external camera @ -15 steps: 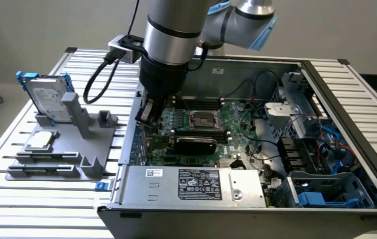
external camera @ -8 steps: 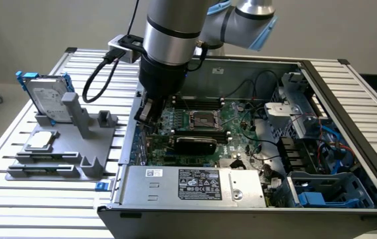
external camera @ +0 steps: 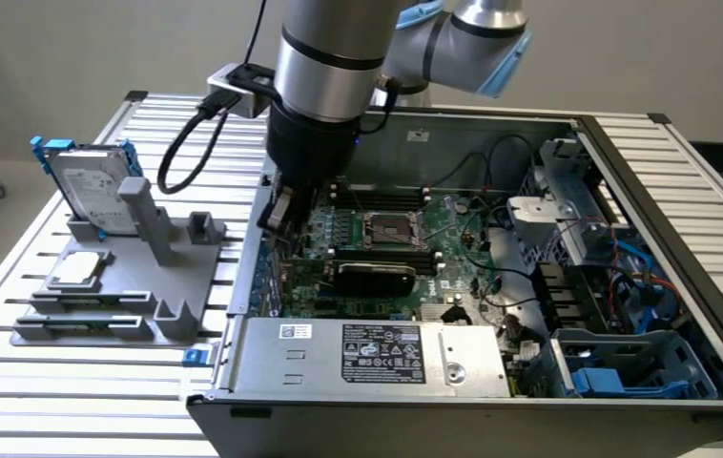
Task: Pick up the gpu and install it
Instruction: 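Press down on the gpu until it lock into place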
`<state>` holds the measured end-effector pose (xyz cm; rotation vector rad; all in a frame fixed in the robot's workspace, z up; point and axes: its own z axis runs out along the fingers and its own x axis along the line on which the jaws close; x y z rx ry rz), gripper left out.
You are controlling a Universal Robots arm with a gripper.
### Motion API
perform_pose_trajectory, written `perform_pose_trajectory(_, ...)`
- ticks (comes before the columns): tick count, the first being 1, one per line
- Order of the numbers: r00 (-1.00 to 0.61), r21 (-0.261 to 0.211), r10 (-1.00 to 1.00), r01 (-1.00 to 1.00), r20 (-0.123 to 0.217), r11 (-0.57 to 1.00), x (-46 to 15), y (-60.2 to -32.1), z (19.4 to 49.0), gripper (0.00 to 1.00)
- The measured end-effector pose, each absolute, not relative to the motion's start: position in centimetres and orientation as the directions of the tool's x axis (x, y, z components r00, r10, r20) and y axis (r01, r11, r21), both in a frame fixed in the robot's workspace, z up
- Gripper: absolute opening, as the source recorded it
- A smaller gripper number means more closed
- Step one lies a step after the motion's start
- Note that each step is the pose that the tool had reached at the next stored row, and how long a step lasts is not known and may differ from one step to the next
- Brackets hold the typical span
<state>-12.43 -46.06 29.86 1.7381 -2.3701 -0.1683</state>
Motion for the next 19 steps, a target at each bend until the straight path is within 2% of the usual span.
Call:
perform_pose_trajectory(14, -0.29, 0.207, -0.953, -0.93, 0.093, 0.303, -12.42, -45.81, 29.89, 0.11)
perform_pose_trajectory(19, -0.29, 0.203, -0.951, -0.93, 0.104, 0.306, -12.39, -45.8, 29.88, 0.11)
